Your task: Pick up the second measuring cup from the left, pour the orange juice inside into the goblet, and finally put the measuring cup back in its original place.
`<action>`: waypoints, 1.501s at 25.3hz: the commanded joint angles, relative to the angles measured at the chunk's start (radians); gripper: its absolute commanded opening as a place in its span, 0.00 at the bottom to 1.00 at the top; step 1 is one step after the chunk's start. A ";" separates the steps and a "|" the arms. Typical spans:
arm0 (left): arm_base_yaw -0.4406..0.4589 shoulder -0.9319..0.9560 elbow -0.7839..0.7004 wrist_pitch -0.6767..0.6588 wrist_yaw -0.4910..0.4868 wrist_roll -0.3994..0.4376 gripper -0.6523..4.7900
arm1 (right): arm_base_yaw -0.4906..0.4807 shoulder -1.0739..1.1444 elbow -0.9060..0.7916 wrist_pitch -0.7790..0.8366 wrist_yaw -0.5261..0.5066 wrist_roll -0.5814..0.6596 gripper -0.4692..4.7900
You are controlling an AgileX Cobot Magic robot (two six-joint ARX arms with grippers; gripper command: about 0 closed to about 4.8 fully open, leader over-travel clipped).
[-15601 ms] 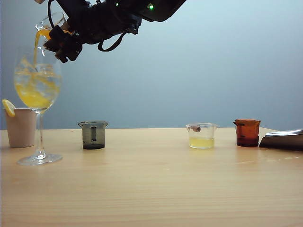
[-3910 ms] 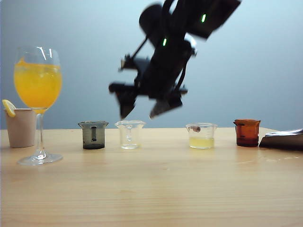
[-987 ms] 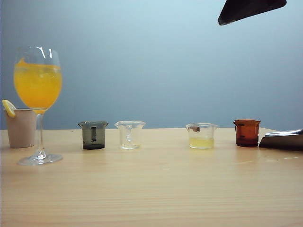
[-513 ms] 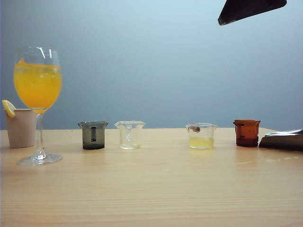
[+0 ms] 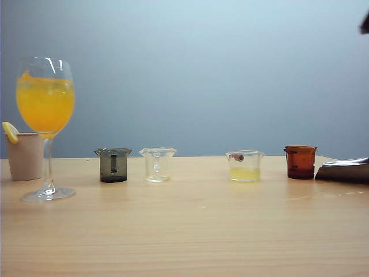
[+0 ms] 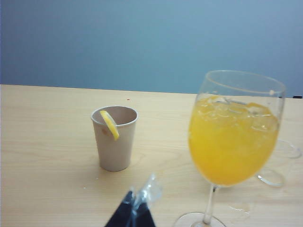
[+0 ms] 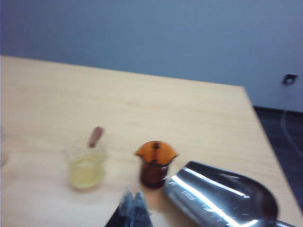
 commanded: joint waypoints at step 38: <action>0.003 0.000 0.004 0.005 0.003 0.005 0.12 | -0.410 -0.594 -0.419 -0.019 -0.280 0.003 0.08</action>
